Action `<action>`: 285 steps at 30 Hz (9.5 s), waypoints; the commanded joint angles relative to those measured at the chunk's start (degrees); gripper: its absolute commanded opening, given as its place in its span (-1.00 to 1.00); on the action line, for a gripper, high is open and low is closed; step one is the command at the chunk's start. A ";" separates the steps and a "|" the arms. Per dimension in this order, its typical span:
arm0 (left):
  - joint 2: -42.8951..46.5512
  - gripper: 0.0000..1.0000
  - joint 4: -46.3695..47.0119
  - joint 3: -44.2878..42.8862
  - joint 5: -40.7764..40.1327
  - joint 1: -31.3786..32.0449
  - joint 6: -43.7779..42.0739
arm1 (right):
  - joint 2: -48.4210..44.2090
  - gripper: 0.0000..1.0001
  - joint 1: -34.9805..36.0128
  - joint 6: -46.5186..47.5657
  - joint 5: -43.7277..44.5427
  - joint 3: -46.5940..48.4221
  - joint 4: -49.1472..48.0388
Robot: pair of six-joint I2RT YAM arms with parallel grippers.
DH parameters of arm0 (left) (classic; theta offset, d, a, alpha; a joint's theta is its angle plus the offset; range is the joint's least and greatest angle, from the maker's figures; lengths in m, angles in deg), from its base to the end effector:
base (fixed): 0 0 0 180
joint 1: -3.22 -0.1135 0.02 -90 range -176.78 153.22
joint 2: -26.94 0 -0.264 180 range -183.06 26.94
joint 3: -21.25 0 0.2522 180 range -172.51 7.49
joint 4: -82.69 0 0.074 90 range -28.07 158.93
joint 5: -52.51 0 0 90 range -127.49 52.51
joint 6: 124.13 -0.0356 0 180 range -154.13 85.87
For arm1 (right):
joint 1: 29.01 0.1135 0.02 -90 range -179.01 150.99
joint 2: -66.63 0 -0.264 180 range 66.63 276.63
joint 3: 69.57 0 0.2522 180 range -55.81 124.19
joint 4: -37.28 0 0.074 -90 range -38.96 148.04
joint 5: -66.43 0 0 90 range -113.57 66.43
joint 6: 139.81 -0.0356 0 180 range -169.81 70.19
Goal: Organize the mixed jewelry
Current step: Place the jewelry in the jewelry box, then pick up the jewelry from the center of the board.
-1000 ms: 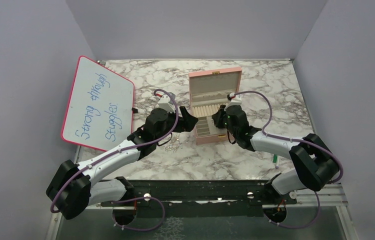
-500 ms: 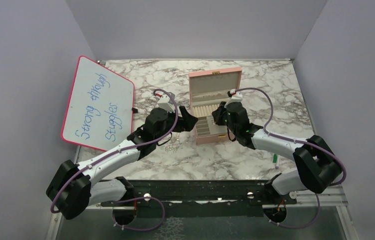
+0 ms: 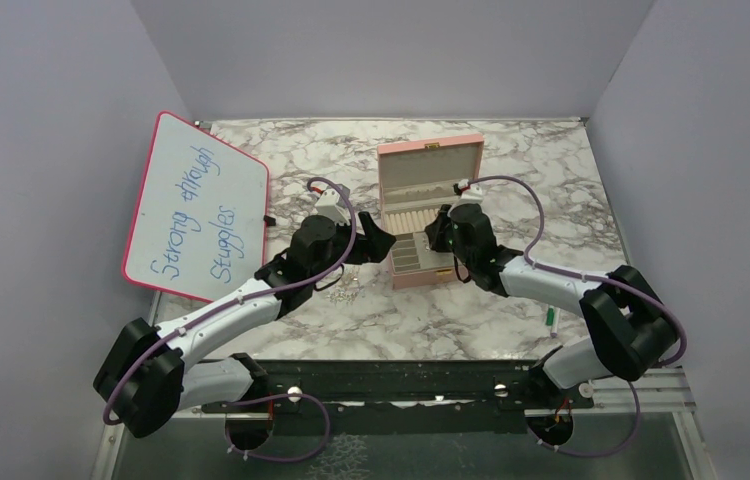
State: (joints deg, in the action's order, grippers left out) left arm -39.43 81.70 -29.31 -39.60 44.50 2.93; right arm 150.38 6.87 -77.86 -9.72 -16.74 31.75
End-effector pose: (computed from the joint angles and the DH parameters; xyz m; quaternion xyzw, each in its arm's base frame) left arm 0.1976 -0.1717 0.2550 0.0186 0.8025 -0.3651 0.4715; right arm 0.2527 0.1723 0.1998 0.0070 0.8415 0.1944 0.5040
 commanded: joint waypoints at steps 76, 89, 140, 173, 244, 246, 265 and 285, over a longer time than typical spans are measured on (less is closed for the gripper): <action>-20.88 -0.40 -32.32 -11.72 -1.33 -7.59 -0.09 | -11.40 -0.42 -0.37 -4.71 -23.72 5.86 23.17; -21.08 -0.81 -36.21 -14.38 0.19 -7.35 -2.16 | -11.63 -0.42 -0.35 -5.85 -22.22 5.71 24.03; -35.87 -0.88 -39.23 -23.76 -4.11 -2.34 -14.72 | -13.73 -0.46 -0.37 -7.71 -17.48 4.52 27.63; -5.92 -1.00 -43.45 -23.87 7.30 -2.21 -24.40 | -10.41 -0.05 -0.32 1.59 -35.09 2.68 6.19; 0.25 -1.00 -43.54 -34.66 30.38 -2.34 -22.75 | -7.11 0.15 1.12 -1.04 -50.73 -4.70 -35.79; 0.17 -1.00 -43.49 -34.65 30.73 -2.34 -22.73 | -6.58 0.15 1.12 -0.96 -50.76 -4.36 -36.17; -0.30 -1.00 -42.48 -34.82 31.60 -2.34 -22.12 | 1.35 0.06 1.61 -3.14 -47.98 -0.47 -38.67; 1.38 -1.00 -42.40 -33.66 19.81 -3.23 -19.68 | -13.33 -0.87 1.59 -1.37 -24.05 0.09 -16.06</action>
State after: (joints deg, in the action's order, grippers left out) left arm -39.54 37.60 -63.62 -13.81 41.79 -18.54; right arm 139.78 8.16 -80.88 -39.82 -19.17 7.99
